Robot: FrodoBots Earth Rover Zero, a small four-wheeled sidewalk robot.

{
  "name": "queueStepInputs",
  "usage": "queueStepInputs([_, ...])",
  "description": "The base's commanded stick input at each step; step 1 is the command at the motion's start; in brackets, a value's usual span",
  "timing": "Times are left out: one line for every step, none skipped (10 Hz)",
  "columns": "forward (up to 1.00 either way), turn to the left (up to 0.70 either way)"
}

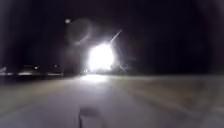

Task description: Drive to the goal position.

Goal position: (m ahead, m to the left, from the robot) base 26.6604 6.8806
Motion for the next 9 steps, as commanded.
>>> queueStepInputs([1.00,0.00])
queueStepInputs([1.00,0.00])
queueStepInputs([1.00,0.00])
queueStepInputs([1.00,0.00])
queueStepInputs([1.00,0.00])
queueStepInputs([1.00,0.00])
queueStepInputs([1.00,0.00])
queueStepInputs([1.00,0.00])
queueStepInputs([1.00,0.00])
